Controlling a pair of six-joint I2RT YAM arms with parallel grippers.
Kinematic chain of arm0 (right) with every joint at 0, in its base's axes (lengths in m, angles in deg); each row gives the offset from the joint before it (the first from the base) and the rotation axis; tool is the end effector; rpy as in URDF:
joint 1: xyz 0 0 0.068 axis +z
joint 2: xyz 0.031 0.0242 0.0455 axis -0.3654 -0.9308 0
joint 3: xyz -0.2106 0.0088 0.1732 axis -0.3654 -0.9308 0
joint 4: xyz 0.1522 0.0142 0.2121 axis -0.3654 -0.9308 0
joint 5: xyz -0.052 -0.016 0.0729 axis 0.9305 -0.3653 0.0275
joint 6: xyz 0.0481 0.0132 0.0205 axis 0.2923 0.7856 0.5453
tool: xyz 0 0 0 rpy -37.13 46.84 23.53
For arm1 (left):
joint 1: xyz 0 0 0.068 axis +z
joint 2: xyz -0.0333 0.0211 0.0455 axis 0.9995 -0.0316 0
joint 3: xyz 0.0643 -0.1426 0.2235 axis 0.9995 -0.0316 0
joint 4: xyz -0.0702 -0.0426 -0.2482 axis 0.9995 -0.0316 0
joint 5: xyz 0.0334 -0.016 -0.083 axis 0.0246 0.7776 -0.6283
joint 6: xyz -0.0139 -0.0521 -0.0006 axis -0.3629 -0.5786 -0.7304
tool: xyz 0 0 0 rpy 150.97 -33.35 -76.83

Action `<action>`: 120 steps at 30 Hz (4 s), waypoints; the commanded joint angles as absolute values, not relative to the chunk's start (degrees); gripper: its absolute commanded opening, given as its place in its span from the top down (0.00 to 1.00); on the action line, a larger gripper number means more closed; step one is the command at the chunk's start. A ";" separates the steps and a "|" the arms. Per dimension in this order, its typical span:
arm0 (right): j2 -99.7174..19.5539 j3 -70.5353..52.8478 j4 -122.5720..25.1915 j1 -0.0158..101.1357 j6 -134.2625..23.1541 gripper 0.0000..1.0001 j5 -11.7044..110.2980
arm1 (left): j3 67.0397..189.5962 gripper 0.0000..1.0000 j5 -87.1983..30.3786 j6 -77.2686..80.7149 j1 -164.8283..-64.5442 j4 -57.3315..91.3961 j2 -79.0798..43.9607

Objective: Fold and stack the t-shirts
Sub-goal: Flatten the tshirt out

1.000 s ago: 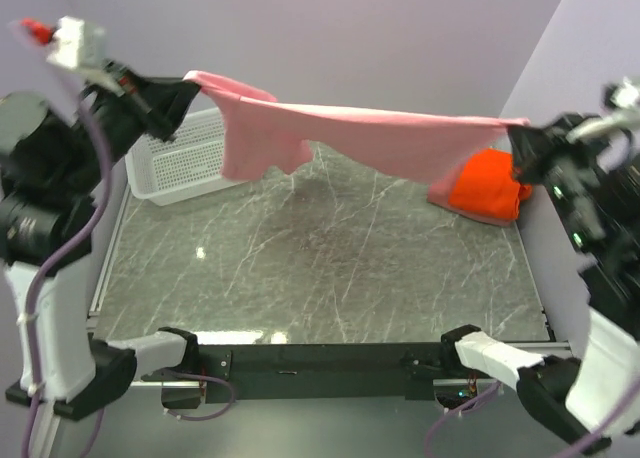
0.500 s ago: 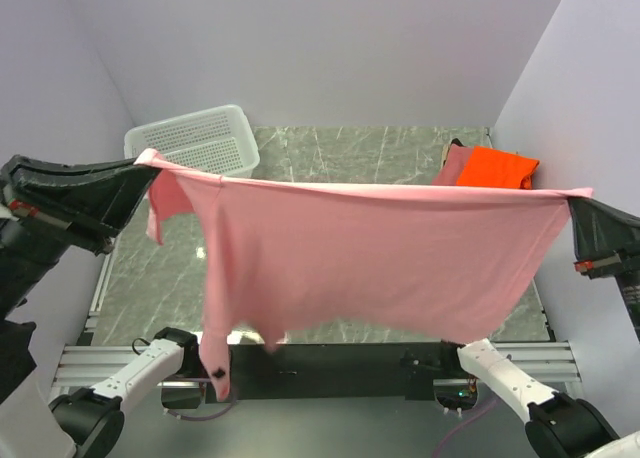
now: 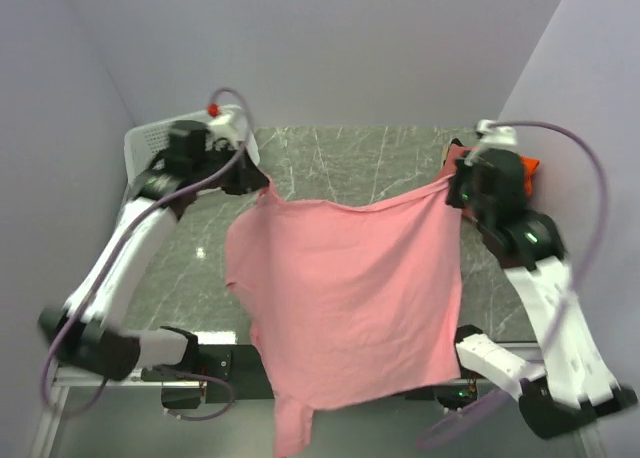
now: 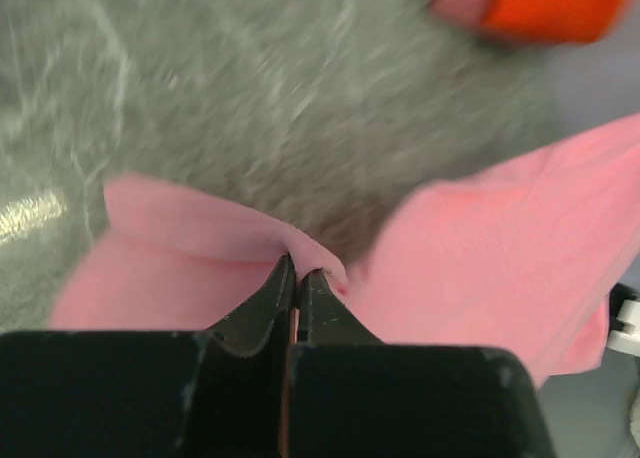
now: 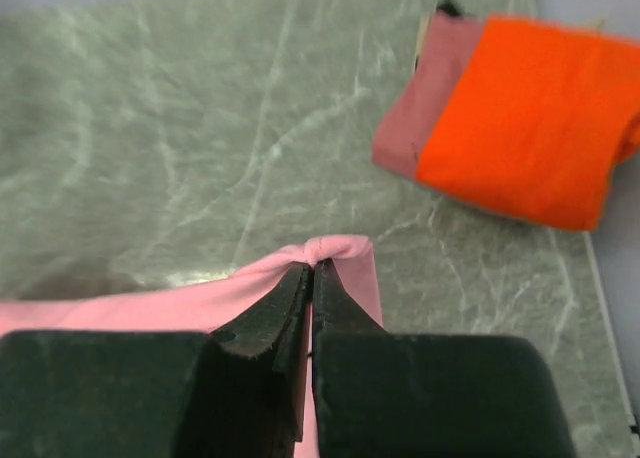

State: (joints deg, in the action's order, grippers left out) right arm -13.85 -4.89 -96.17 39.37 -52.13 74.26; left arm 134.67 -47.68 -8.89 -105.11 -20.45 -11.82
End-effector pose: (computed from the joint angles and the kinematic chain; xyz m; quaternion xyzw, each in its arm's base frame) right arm 0.1599 0.0407 0.4436 0.0271 0.8296 0.0102 0.5576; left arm 0.2397 -0.0901 0.4110 0.0871 0.8309 -0.3617 0.4137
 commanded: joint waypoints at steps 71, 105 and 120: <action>-73.09 5.09 -88.96 38.13 -39.25 0.51 55.45 | 126.22 0.01 -18.58 -20.69 -112.36 -5.90 -27.28; -51.37 -7.66 -88.53 39.71 -35.74 0.51 52.63 | 87.88 0.59 -20.41 -31.35 -113.14 -6.51 -10.36; -51.02 -9.24 -87.73 39.71 -35.56 0.51 52.54 | 85.86 0.64 -20.32 -33.81 -116.84 -8.72 -11.41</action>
State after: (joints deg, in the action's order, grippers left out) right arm -53.72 -8.86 -88.80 39.45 -36.22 51.97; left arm 87.11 -20.27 -32.94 -116.31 -8.45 -11.08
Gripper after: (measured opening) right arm 0.494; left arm 0.362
